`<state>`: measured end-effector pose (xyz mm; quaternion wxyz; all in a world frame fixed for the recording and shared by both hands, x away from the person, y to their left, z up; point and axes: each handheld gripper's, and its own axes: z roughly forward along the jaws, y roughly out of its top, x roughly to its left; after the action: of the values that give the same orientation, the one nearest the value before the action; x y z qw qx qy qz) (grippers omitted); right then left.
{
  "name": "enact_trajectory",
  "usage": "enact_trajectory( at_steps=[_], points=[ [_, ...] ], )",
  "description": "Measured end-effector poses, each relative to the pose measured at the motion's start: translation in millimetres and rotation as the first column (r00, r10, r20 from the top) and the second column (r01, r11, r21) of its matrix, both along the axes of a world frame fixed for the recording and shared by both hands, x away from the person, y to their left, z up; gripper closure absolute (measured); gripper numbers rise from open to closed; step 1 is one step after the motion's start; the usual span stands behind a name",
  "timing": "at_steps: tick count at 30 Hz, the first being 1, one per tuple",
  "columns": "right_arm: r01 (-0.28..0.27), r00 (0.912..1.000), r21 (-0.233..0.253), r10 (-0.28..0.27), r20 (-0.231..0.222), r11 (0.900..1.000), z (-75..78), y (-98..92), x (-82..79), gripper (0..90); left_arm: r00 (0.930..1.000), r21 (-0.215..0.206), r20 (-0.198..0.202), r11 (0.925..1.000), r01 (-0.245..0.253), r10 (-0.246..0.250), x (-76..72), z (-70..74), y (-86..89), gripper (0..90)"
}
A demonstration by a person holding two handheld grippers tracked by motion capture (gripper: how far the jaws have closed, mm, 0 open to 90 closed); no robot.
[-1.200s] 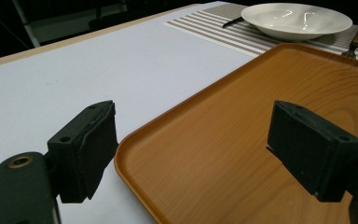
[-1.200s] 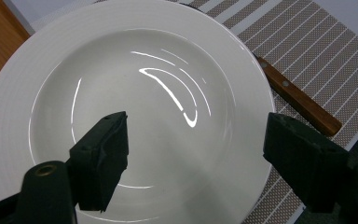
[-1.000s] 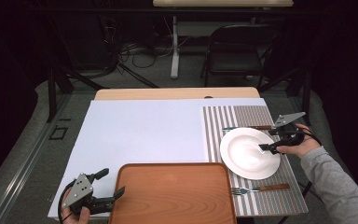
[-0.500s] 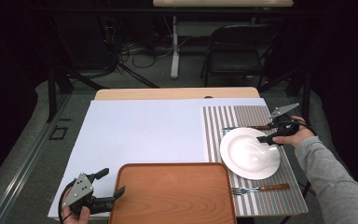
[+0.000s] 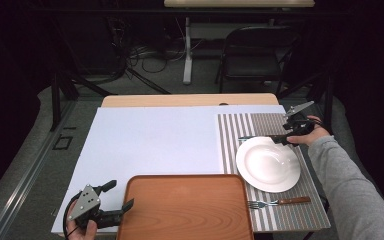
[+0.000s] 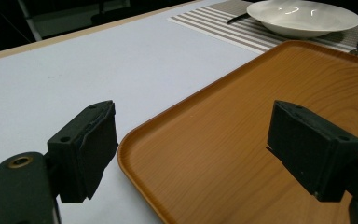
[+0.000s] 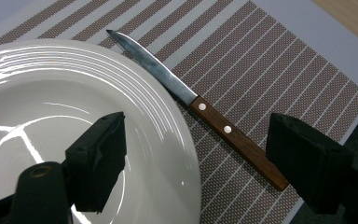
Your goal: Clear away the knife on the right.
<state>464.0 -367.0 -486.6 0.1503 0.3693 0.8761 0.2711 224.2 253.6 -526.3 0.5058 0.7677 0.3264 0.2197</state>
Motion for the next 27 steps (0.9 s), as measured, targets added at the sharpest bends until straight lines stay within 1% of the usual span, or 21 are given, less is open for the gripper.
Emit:
enact_trajectory(
  at_steps=[1,3,7,8,9,11,12,13,15,17,20,23,25,27],
  points=[
    [-0.002,1.0,-0.008,0.002,-0.004,1.0,-0.1,0.7,2.9,19.6,1.0,0.0,0.002,1.0,-0.003,0.003,0.1,-0.3,-0.2,15.9],
    [0.005,0.9999,-0.011,-0.005,-0.01,1.0,0.2,2.8,8.1,19.7,1.0,0.003,0.001,1.0,-0.006,0.006,0.1,-0.4,-0.4,15.9],
    [0.018,0.9998,-0.012,-0.018,-0.001,1.0,1.0,4.8,19.3,19.8,0.9999,0.011,-0.004,0.9998,-0.015,0.015,0.6,-1.1,-0.3,15.9],
    [0.022,0.9997,-0.012,-0.022,-0.008,1.0,1.4,5.1,21.8,19.8,0.9999,0.014,-0.004,0.9998,-0.017,0.017,0.8,-1.3,0.0,15.9],
    [0.031,0.9995,-0.013,-0.031,-0.011,0.999,1.6,5.6,24.2,19.8,0.9998,0.016,-0.005,0.9997,-0.02,0.02,0.8,-1.3,0.2,15.9],
    [0.046,0.9989,0.0,-0.046,-0.009,0.999,2.0,5.5,29.6,20.4,0.9997,0.013,-0.005,0.9996,-0.026,0.026,0.6,-1.6,0.3,15.9],
    [0.056,0.9984,0.007,-0.056,-0.009,0.998,2.0,5.2,31.1,20.8,0.9996,0.013,-0.005,0.9995,-0.028,0.028,0.6,-1.6,0.5,15.9],
    [0.074,0.9972,0.004,-0.074,-0.01,0.997,1.8,4.6,33.4,21.0,0.9996,0.014,-0.005,0.9995,-0.029,0.029,0.7,-1.6,0.6,15.9],
    [0.093,0.9956,-0.015,-0.093,-0.012,0.996,1.3,3.4,36.6,21.1,0.9996,0.016,-0.009,0.9995,-0.028,0.029,1.2,-1.9,0.5,15.9],
    [0.109,0.994,-0.009,-0.109,-0.015,0.994,0.4,2.7,38.8,21.3,0.9995,0.019,-0.012,0.9994,-0.028,0.028,1.8,-2.5,0.0,15.9],
    [0.128,0.9915,-0.019,-0.128,-0.024,0.992,0.0,0.5,42.0,21.3,0.9997,0.025,-0.015,0.9995,-0.021,0.021,2.3,-2.6,-0.5,15.9],
    [0.149,0.9884,-0.016,-0.149,-0.029,0.989,0.5,-1.4,44.7,21.4,0.9996,0.025,-0.016,0.9994,-0.023,0.023,2.4,-2.7,-0.3,15.9],
    [0.164,0.9861,-0.013,-0.164,-0.024,0.986,1.3,-2.9,46.7,22.0,0.9996,0.022,-0.017,0.9995,-0.024,0.024,2.4,-2.8,-0.1,15.9],
    [0.168,0.9855,-0.012,-0.168,-0.025,0.986,1.2,-2.9,47.1,22.3,0.9996,0.021,-0.016,0.9995,-0.024,0.024,2.3,-2.6,0.1,15.9]
  ],
)
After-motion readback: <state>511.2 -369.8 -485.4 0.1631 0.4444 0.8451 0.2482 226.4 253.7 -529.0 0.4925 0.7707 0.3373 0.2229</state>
